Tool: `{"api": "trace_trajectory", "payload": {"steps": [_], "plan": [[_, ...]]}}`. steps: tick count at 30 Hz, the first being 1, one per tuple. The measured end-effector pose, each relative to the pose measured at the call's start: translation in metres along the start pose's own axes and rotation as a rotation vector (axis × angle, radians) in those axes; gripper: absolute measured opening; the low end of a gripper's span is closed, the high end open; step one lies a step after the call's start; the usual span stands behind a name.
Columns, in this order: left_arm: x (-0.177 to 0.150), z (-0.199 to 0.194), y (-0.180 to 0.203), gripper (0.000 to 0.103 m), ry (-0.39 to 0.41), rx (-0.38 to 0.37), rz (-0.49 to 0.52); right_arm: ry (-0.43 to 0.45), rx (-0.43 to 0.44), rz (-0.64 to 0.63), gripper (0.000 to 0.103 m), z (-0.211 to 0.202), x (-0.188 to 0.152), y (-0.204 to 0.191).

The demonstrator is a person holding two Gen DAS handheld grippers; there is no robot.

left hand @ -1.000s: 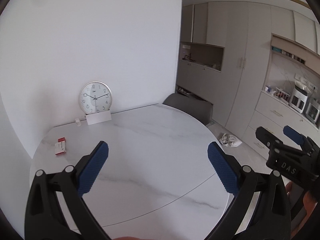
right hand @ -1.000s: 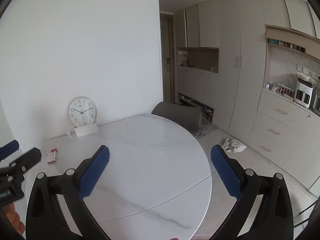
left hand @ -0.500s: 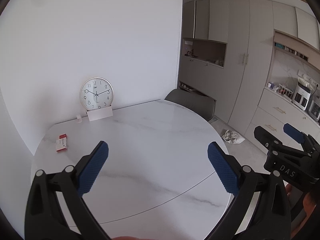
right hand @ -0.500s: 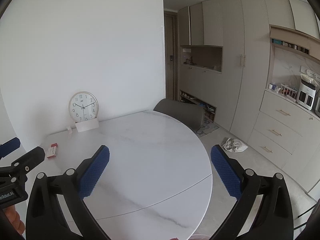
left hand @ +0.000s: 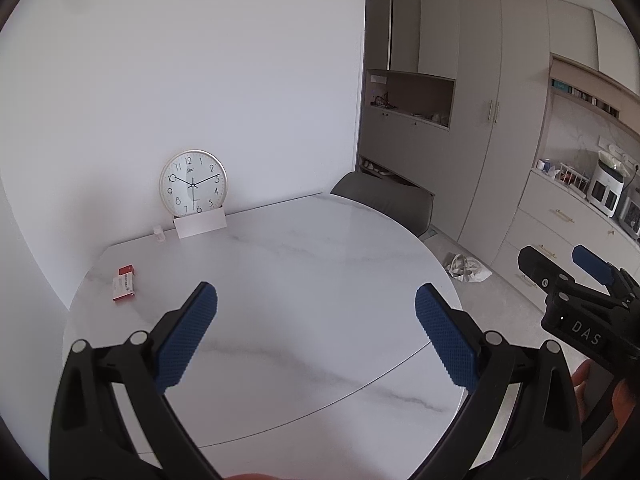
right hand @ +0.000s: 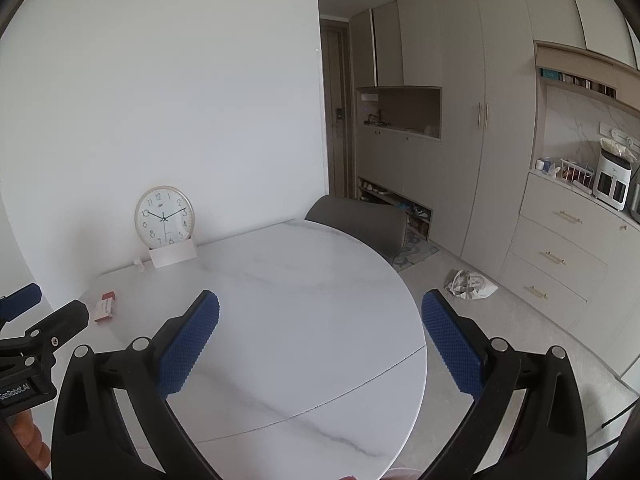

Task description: Collect trash

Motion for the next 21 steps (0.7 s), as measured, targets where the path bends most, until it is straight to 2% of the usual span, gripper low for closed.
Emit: {"api": "trace_trajectory", "payload": {"steps": [21], "plan": [[-0.011, -0.002, -0.002, 0.095, -0.023, 0.019, -0.004, -0.01, 0.014, -0.025, 0.1, -0.001, -0.005, -0.015]]}}
Point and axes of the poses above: each gripper's, at about its wrist camera, not at the fingertips, and z roughly the way its jaws point, y to its right, x to its top, the point moved 3 cm from there along z, roughly the way its jaws point, and after that the axes turned 2 degrees about x, right-handed, at the moved point
